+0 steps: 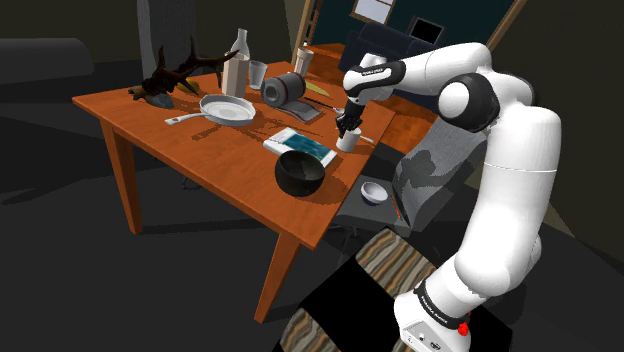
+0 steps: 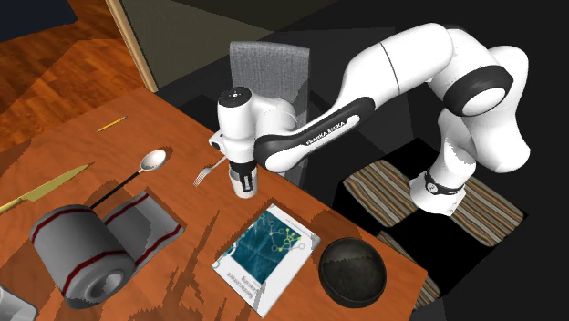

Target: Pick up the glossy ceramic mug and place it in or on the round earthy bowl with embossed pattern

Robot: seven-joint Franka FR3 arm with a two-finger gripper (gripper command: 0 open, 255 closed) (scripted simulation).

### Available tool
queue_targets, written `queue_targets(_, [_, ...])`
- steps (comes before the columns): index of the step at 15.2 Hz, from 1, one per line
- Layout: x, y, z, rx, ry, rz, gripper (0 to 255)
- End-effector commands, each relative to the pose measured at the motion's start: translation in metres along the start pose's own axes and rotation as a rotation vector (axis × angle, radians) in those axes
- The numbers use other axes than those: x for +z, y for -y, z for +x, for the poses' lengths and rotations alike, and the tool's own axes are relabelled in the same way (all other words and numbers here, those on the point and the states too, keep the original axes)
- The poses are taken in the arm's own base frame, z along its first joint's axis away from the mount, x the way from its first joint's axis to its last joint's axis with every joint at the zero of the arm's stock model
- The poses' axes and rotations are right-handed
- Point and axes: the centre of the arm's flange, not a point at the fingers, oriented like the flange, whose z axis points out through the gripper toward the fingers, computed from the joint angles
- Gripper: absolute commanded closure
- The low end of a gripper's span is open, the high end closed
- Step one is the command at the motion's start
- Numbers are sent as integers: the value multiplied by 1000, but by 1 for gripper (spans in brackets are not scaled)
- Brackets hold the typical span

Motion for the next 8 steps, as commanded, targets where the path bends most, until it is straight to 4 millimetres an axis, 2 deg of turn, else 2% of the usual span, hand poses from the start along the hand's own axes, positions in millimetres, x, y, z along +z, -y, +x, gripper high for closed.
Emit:
queue_targets(1, [-5, 0, 0, 0, 0, 0, 255])
queue_targets(8, [-42, -2, 2, 0, 0, 0, 255])
